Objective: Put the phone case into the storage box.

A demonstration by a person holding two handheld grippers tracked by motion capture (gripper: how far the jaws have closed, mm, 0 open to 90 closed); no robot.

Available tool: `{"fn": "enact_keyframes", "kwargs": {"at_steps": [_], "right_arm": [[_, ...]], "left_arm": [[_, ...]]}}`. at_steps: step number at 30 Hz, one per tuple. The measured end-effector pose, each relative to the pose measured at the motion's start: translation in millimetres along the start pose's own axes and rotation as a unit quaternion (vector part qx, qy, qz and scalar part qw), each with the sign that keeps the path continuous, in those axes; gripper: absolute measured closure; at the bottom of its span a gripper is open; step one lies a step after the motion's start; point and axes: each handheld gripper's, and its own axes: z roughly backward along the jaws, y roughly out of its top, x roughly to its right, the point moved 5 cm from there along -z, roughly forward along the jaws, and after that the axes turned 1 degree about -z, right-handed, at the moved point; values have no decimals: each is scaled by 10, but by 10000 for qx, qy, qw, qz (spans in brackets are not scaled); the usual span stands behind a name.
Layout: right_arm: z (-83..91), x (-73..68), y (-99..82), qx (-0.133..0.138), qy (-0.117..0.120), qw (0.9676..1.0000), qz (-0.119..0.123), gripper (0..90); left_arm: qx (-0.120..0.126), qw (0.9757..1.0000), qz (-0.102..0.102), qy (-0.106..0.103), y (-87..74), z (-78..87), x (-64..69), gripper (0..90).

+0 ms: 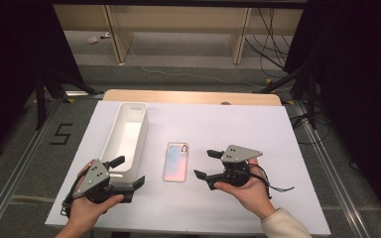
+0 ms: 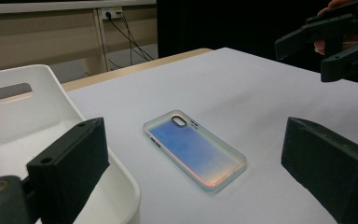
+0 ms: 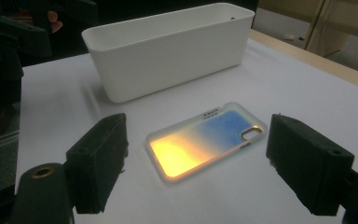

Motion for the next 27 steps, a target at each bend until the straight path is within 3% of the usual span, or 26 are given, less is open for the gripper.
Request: {"fn": "enact_keyframes", "kwargs": {"at_steps": [5,6,9,13,18,22,23,24,25,26,27], "right_arm": [[-57,-66,39,-155,197,9996,87,218],[-108,-95,51,-221,223,9992,249,220],[-157,-129,62,-342,250,9983,406,226],[-233,-173,75,-681,324,9950,653,256],[-368,-211,51,-960,447,9912,788,276],[-471,-228,10,-1273,501,9867,874,298],[-522,-234,-9,-1470,537,9832,939,307],[-522,-234,-9,-1470,537,9832,939,307],[-571,-243,-38,-1767,553,9779,976,314],[-571,-243,-38,-1767,553,9779,976,314],[-619,-243,-52,-1913,542,9742,1066,326]], "left_arm": [[12,10000,-14,9,5,2,3,65],[12,10000,-12,14,5,2,2,65],[4,10000,-15,22,4,1,-2,65],[26,10000,0,18,6,2,-3,65],[28,10000,2,38,11,12,-7,65],[26,10000,8,30,10,10,-6,65],[27,10000,9,28,11,10,-6,65],[25,10000,8,28,11,10,-6,65],[28,10000,11,27,11,10,-5,65],[28,10000,8,26,12,11,-5,65],[31,10000,8,28,13,11,-3,65]]}}
